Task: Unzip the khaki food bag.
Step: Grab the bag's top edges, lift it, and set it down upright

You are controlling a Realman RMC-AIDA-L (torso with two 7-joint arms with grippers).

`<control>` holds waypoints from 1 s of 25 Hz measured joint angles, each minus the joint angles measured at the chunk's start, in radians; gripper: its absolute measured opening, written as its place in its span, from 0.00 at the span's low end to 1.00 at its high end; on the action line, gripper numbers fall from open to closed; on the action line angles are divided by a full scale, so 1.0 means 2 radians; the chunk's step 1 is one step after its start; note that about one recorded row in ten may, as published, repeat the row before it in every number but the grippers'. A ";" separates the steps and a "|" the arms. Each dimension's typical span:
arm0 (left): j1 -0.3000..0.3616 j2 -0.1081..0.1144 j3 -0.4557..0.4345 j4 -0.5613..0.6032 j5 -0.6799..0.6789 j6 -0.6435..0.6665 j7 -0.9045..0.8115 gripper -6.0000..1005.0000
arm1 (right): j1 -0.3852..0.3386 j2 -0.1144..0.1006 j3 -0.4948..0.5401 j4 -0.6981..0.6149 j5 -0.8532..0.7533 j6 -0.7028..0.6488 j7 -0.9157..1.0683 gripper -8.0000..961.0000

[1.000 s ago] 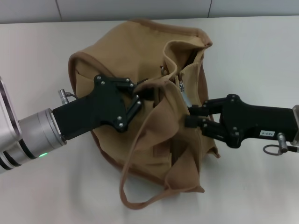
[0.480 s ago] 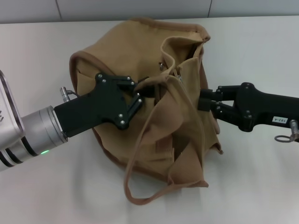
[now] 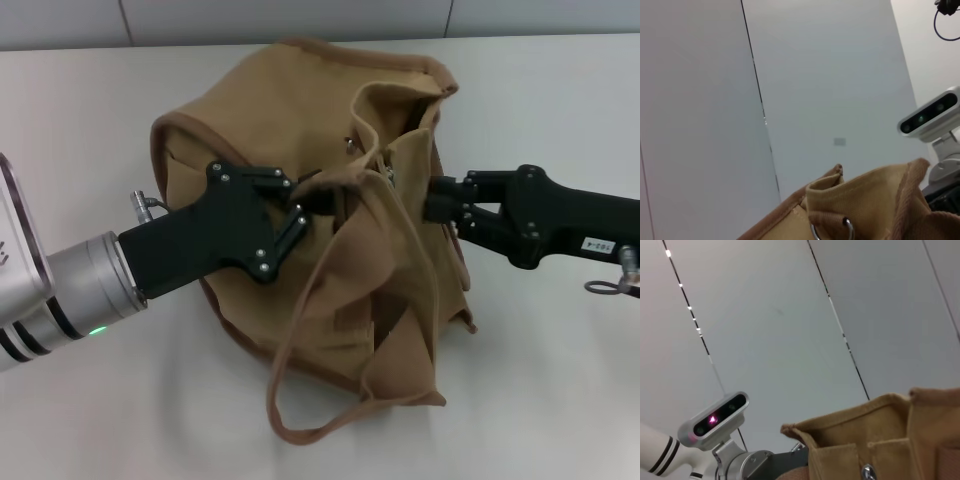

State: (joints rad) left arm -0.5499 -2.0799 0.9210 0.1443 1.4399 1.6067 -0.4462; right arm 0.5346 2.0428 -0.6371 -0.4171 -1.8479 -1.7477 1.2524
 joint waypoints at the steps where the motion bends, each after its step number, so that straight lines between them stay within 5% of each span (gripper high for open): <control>1: -0.001 0.000 0.001 -0.002 0.000 0.001 0.000 0.06 | 0.004 0.004 -0.001 0.001 -0.002 0.006 -0.002 0.27; 17: -0.007 0.000 0.001 -0.020 0.001 0.008 0.013 0.06 | 0.020 0.018 -0.040 0.014 -0.003 0.050 -0.005 0.33; 23: -0.009 0.000 0.002 -0.028 0.003 0.016 0.020 0.06 | 0.021 0.018 -0.042 0.017 -0.003 0.054 -0.005 0.51; 25: -0.009 0.000 0.002 -0.028 0.003 0.016 0.020 0.06 | 0.022 0.018 -0.050 0.020 -0.003 0.054 -0.006 0.50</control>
State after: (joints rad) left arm -0.5670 -2.0799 0.9243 0.0888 1.4463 1.6385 -0.4054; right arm 0.5793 2.0792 -0.7371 -0.3772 -1.8542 -1.6389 1.2396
